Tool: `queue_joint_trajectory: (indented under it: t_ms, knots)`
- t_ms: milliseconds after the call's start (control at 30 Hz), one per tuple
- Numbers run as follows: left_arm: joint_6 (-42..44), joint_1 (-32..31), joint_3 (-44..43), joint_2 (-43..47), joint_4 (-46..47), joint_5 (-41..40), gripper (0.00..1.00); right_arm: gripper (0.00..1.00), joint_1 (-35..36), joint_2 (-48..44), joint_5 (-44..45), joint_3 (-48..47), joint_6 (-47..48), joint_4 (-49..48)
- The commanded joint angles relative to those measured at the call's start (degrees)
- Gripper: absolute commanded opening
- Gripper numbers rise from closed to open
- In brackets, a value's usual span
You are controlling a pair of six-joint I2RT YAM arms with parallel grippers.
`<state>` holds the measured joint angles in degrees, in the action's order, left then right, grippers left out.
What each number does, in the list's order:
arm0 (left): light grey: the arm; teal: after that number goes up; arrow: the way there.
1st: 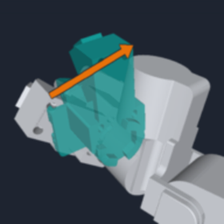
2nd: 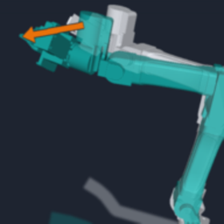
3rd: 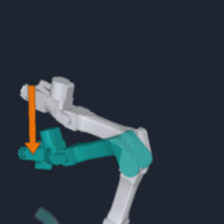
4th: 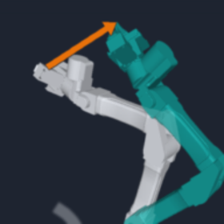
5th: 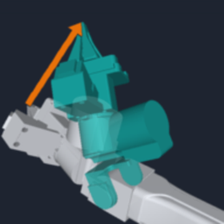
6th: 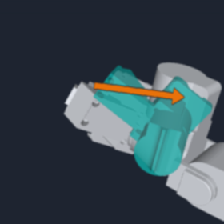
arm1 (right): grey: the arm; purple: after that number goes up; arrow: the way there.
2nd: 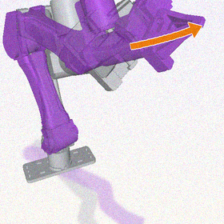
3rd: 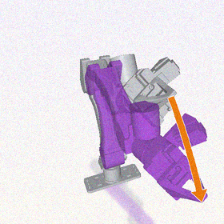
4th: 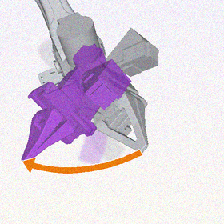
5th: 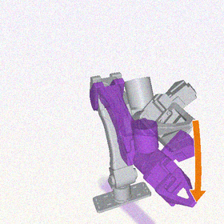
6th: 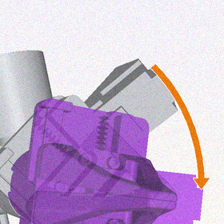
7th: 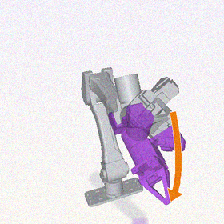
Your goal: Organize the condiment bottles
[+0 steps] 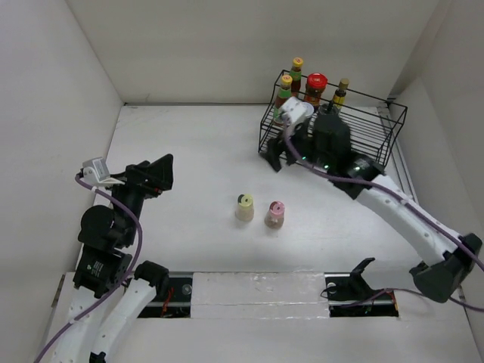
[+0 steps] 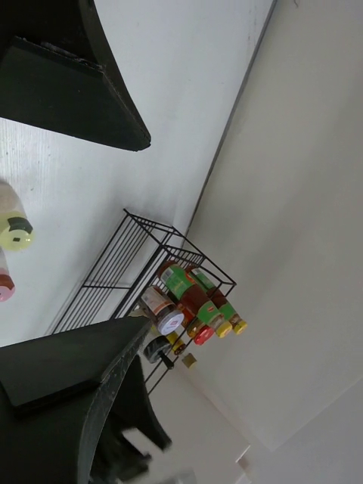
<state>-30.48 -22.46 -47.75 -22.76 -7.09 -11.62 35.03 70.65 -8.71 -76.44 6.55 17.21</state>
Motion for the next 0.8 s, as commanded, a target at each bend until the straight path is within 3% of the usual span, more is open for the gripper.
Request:
queue_joint_trajectory:
  t_ms: [0, 67, 200, 367, 600, 767]
  knots:
    - [1.4, -0.3, -1.3, -1.8, 1.7, -0.2, 0.87, 0.90, 9.2, 6.6, -2.8, 4.4, 3.6, 4.1]
    - [1.4, -0.3, -1.3, -1.8, 1.7, -0.2, 0.87, 0.96, 15.0, 8.6, -0.2, 5.6, 4.3, 5.6]
    - [1.4, 0.3, -1.3, -2.8, 1.7, 0.5, 0.87, 0.98, 18.6, 13.5, -0.3, 8.4, 3.7, 2.8]
    - [1.4, 0.9, -1.3, -3.5, 2.3, 1.1, 0.87, 0.99, 18.6, 15.9, 5.3, 9.7, 2.3, -0.1]
    - [1.4, 0.9, -1.3, -4.0, 2.3, 1.1, 0.87, 0.99, 17.5, 21.3, 5.7, 10.4, 1.7, -4.0]
    - [1.4, 0.9, -1.3, -4.0, 2.3, 1.1, 0.87, 0.85, 17.4, 23.7, 5.9, 9.3, 1.7, -5.2]
